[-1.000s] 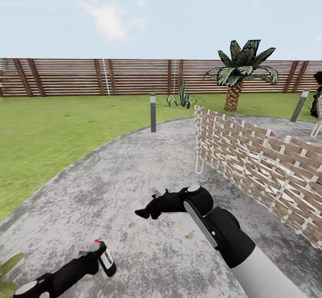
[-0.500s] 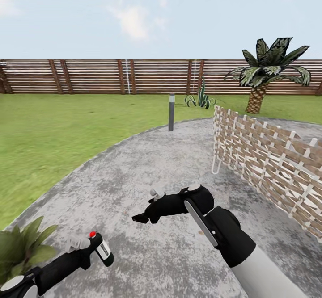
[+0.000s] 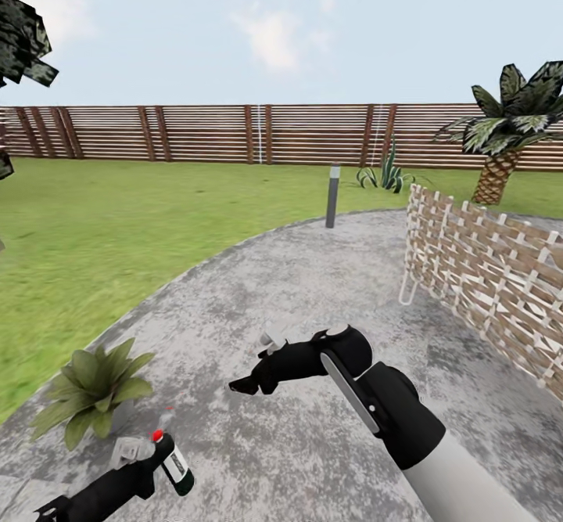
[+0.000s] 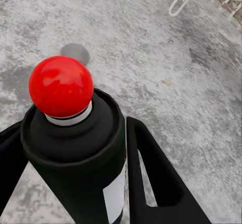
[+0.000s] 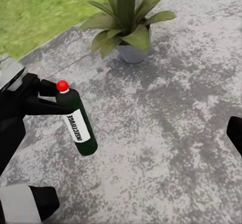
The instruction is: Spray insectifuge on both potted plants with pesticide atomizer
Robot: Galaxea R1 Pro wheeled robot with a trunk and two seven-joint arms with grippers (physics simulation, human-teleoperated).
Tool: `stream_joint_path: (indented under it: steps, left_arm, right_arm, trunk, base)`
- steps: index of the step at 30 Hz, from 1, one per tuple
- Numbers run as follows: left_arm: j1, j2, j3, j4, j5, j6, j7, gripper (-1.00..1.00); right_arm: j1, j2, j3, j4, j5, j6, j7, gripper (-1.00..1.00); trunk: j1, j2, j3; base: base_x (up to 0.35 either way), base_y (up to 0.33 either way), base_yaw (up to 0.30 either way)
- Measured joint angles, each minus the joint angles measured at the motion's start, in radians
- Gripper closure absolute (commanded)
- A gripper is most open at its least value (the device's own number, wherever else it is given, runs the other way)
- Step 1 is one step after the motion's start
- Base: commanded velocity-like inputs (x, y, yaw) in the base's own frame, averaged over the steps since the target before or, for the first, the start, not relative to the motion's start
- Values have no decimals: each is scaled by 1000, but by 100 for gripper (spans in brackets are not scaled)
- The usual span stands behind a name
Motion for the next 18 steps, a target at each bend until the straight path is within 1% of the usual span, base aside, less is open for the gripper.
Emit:
stream_joint_path:
  steps: [3, 4, 5, 9, 10, 11, 12, 13, 16, 18]
  left_arm:
    - [2, 0, 2, 5, 5, -43, -5, 100]
    - [2, 0, 2, -1, 7, -104, -6, 100]
    - [2, 0, 1, 2, 5, -116, -13, 100]
    - [2, 0, 3, 18, 10, -109, -54, 100]
    - [2, -1, 4, 43, 18, -105, -73, 100]
    - [2, -1, 5, 60, 34, -111, -100, 100]
    - [2, -1, 6, 73, 45, -123, -129, 100]
    - [2, 0, 15, 92, 57, -146, -166, 100]
    - [2, -1, 14, 100, 58, -151, -171, 100]
    - [2, -1, 11, 104, 55, -154, -172, 100]
  right_arm:
    - [0, 0, 5, 4, -1, -1, 1, -100]
    - [0, 0, 15, 4, -2, -4, 4, -100]
    - [0, 0, 22, 4, -2, -4, 7, -100]
    - [0, 1, 46, 6, -2, -2, 11, -100]
    - [0, 1, 50, 7, -3, -1, 13, -100]
    - [0, 1, 52, 10, -5, 0, 14, -100]
    - [0, 1, 54, 12, -6, 0, 16, -100]
    - [0, 2, 55, 15, -7, -4, 17, -100]
    - [0, 2, 57, 15, -8, -6, 17, -100]
    - [0, 2, 66, 16, -8, -6, 17, -100]
  trunk:
    - [0, 0, 0]
    - [0, 0, 0]
    - [0, 0, 0]
    - [0, 0, 0]
    - [0, 0, 0]
    - [0, 0, 0]
    - [0, 0, 0]
    - [0, 0, 0]
    - [0, 0, 0]
    - [0, 0, 0]
  base:
    - [-1, 0, 269]
    - [0, 0, 269]
    - [0, 0, 269]
    - [0, 0, 269]
    - [0, 0, 269]
    - [0, 0, 269]
    - [0, 0, 269]
    - [0, 0, 269]
    - [0, 0, 269]
    - [0, 0, 256]
